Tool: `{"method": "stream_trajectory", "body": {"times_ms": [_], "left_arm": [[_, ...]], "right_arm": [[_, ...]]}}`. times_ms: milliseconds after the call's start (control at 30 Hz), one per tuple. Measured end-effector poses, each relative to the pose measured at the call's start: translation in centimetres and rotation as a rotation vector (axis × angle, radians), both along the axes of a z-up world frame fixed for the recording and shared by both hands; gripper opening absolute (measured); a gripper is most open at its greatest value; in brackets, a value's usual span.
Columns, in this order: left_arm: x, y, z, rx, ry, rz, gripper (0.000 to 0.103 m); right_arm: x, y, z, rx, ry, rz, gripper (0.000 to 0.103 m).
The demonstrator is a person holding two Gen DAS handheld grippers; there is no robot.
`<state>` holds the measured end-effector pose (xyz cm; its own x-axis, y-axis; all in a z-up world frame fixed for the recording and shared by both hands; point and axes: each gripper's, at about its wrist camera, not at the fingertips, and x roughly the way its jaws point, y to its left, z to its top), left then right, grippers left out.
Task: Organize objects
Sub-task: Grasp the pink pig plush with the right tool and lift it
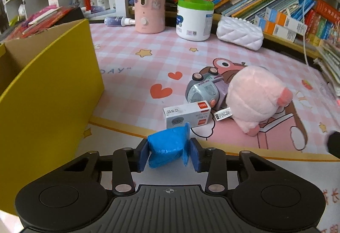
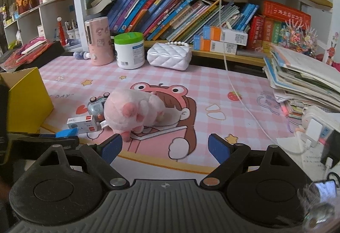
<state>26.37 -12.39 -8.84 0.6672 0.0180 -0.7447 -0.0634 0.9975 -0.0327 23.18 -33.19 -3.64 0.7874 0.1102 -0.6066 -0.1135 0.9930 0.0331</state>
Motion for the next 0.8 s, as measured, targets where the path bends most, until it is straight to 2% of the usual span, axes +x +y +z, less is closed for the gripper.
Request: {"method": "stream_trajectory", "body": {"times_ms": [133,233,467,633,700,800], "left_arm": [[-1.4,0.7,1.6,-0.013,-0.01,-0.021,0.038],[-2.6,1.0,2.8,-0.005,-0.019,-0.022,0.038],[-5.0,1.4,4.4,0.021,-0.049,-0.04,0.038],[-6.1,1.6,5.0,0.034,-0.068,-0.041,0.038],[-6.5,1.7,5.1,0.035,-0.071,-0.037,0.038],[-6.9,1.8,5.2,0.037,-0.075,-0.034,0.038]], "right_arm": [[2.2,0.8,-0.4,0.007,0.001,0.024,0.089],[4.3,2.0,-1.0,-0.026,0.005,0.071,0.09],[8.2,6.6,-3.6,-0.282,0.005,0.296,0.09],[9.7,8.7,-5.8,-0.442,-0.001,0.402,0.089],[10.0,9.1,-6.5,-0.497,-0.021,0.414,0.085],[10.3,9.0,-6.7,-0.524,-0.044,0.436,0.075]]}}
